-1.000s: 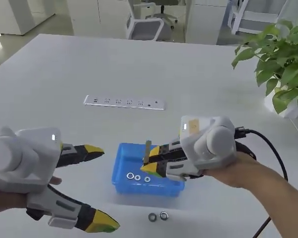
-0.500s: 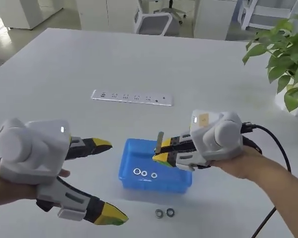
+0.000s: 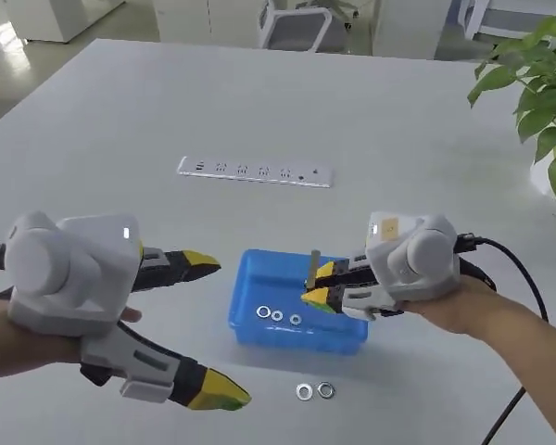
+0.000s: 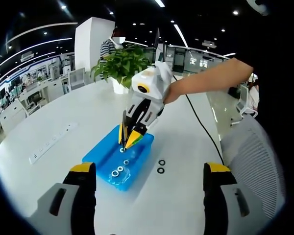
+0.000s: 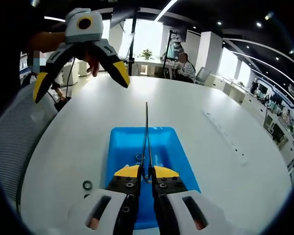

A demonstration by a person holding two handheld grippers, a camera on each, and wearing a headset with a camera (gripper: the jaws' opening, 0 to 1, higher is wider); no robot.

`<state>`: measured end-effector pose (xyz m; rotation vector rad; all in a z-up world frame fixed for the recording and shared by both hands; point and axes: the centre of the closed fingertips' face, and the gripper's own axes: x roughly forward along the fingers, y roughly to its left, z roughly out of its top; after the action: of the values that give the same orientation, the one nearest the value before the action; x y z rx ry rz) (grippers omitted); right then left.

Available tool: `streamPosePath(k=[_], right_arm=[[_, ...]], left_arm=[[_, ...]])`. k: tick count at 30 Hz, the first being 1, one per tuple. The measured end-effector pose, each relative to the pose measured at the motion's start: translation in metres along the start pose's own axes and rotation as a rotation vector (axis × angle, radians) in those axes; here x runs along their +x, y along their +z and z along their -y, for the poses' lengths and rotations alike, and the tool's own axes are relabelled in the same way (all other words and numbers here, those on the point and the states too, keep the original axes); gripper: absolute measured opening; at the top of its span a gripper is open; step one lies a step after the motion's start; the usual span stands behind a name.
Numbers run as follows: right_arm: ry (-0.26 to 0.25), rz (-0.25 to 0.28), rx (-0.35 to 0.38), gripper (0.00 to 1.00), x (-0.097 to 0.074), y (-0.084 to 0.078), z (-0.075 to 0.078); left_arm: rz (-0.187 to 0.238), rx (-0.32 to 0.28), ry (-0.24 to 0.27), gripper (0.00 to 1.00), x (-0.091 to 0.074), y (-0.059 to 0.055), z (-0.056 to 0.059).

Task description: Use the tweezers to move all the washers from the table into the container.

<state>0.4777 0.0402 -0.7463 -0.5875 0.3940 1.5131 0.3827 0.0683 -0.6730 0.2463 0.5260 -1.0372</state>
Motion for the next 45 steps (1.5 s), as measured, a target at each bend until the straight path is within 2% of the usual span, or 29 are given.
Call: streamPosePath(k=[7, 11, 21, 26, 31, 36, 45], right_arm=[[0.01, -0.018, 0.007, 0.09, 0.005, -0.01, -0.002], [0.018, -0.032, 0.005, 0.09, 0.008, -0.015, -0.003], [0.03, -0.059, 0.001, 0.09, 0.012, -0.024, -0.004], [0.029, -0.054, 0.01, 0.09, 0.012, -0.024, -0.004], [0.027, -0.054, 0.009, 0.09, 0.012, -0.024, -0.005], [0.028, -0.057, 0.005, 0.1, 0.012, -0.025, -0.005], [0.032, -0.06, -0.002, 0.1, 0.012, -0.025, -0.005]], left_arm=[[0.005, 0.001, -0.004, 0.95, 0.005, 0.002, -0.003], [0.007, 0.009, -0.006, 0.91, 0.007, 0.004, -0.005], [0.014, 0.019, -0.01, 0.88, 0.016, 0.013, -0.012], [0.026, 0.024, -0.014, 0.79, 0.021, 0.02, -0.017], [0.024, 0.061, -0.016, 0.67, 0.03, 0.026, -0.024], [0.031, 0.083, -0.039, 0.61, 0.038, 0.035, -0.029], [0.004, 0.126, -0.065, 0.47, 0.054, 0.035, -0.036]])
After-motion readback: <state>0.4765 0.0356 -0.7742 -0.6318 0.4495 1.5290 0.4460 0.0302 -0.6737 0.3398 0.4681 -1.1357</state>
